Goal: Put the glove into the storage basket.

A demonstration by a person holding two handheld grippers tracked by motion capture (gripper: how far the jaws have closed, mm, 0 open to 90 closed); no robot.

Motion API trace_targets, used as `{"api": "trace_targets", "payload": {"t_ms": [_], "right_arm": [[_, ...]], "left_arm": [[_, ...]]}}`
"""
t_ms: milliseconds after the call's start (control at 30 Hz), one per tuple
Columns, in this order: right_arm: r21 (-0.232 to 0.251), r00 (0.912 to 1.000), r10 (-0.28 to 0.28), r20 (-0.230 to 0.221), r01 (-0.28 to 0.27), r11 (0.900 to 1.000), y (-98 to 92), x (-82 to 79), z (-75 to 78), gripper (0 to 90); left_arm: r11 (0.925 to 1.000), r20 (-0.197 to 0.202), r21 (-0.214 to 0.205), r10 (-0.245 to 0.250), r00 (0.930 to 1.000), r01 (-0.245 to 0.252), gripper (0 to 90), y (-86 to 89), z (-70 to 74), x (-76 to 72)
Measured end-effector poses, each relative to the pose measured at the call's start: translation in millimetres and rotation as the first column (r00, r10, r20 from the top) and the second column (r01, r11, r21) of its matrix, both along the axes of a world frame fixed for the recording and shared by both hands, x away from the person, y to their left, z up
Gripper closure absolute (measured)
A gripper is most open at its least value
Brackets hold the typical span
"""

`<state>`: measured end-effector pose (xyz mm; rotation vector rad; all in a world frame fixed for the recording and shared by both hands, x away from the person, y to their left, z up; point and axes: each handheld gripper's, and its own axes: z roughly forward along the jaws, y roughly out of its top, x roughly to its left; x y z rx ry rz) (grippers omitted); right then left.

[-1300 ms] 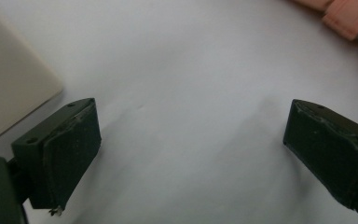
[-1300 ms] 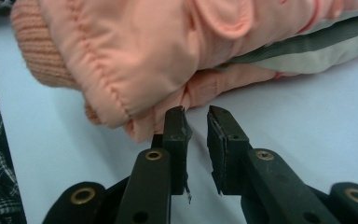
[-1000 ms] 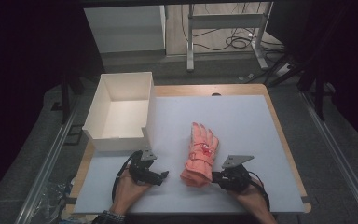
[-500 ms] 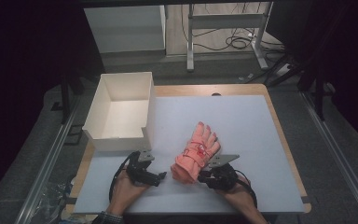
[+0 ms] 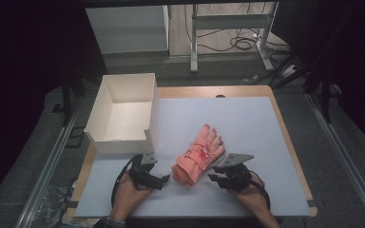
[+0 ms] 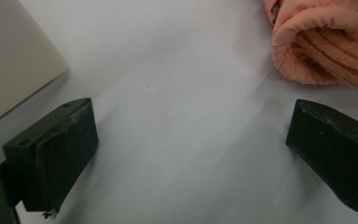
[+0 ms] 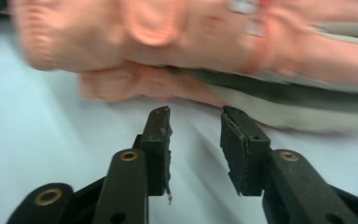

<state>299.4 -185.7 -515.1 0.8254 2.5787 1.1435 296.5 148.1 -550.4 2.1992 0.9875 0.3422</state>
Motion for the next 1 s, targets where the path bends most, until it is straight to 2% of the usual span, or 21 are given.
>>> {"api": "trace_targets", "payload": {"t_ms": [33,100,133,267,367,433,467,533,633,667,733,767,800,833,867,933,1000], "right_arm": [[0.003,0.9992,-0.039,0.006,0.039,0.9992,-10.8,3.8,0.6,58.4],[0.005,0.9975,-0.07,0.012,0.07,0.9975,-19.6,7.1,1.0,55.3],[0.005,0.9975,-0.07,0.012,0.07,0.9975,-19.6,7.1,1.0,55.3],[-0.001,0.9914,-0.126,0.035,0.126,0.992,-34.7,12.6,1.3,48.0],[-0.003,0.9826,-0.178,0.054,0.178,0.984,-49.1,18.6,0.2,40.9],[-0.003,0.9808,-0.186,0.06,0.186,0.9825,-51.9,19.9,-0.3,39.6],[-0.006,0.9737,-0.217,0.069,0.218,0.9759,-59.4,22.8,-1.5,36.9],[-0.008,0.9717,-0.225,0.071,0.227,0.974,-61.9,23.9,-1.8,36.1],[-0.022,0.9626,-0.256,0.088,0.259,0.9656,-71.1,28.3,-3.0,32.4],[-0.026,0.9565,-0.277,0.093,0.28,0.9596,-77.6,31.4,-4.2,29.7],[-0.028,0.9536,-0.285,0.097,0.289,0.957,-79.8,32.4,-4.8,28.8],[-0.029,0.947,-0.306,0.098,0.31,0.9503,-85.3,35.0,-6.3,26.9],[-0.029,0.947,-0.306,0.098,0.31,0.9503,-85.3,35.0,-6.3,26.9],[-0.032,0.9402,-0.324,0.105,0.329,0.9438,-90.2,37.1,-8.0,25.1],[-0.032,0.9402,-0.324,0.105,0.329,0.9438,-90.2,37.1,-8.0,25.1],[-0.045,0.9323,-0.344,0.113,0.35,0.9356,-95.5,39.9,-11.2,22.8],[-0.05,0.9309,-0.348,0.111,0.355,0.9335,-96.2,40.5,-12.3,22.2]], "left_arm": [[1.0,-0.001,-0.001,0.0,1.0,0.0,1.9,0.1,0.0,0.0],[1.0,0.0,-0.001,0.0,1.0,0.0,1.9,0.1,-0.1,0.0],[1.0,0.0,-0.002,0.0,1.0,0.0,1.9,0.1,-0.1,0.0],[1.0,0.0,-0.002,0.001,1.0,-0.001,1.9,0.1,-0.1,0.0],[1.0,0.0,-0.002,0.001,1.0,-0.001,1.9,0.1,-0.2,-0.1],[1.0,-0.001,-0.002,0.001,1.0,-0.001,1.9,0.2,-0.1,0.0],[1.0,-0.001,-0.002,0.0,1.0,0.0,1.7,0.1,-0.1,0.0],[1.0,-0.002,-0.002,0.0,1.0,0.0,1.7,0.2,-0.1,0.1],[1.0,-0.002,-0.002,0.0,1.0,0.0,1.7,0.2,0.0,0.0],[1.0,-0.002,-0.002,-0.001,1.0,0.001,1.6,0.3,0.0,0.1],[1.0,-0.002,-0.002,-0.001,1.0,0.001,1.6,0.3,0.0,0.1],[1.0,-0.002,-0.002,-0.001,1.0,0.001,1.6,0.2,0.1,0.0],[1.0,-0.002,-0.002,-0.001,1.0,0.001,1.6,0.2,0.1,0.0],[1.0,-0.002,-0.002,-0.001,1.0,0.001,1.7,0.2,0.1,0.0],[1.0,-0.002,-0.003,-0.001,1.0,0.001,1.7,0.4,0.3,0.0],[1.0,-0.002,-0.008,0.002,1.0,-0.002,2.1,0.3,0.5,-0.4],[1.0,-0.005,-0.007,0.0,1.0,0.0,2.2,0.3,1.0,-0.8]]}}
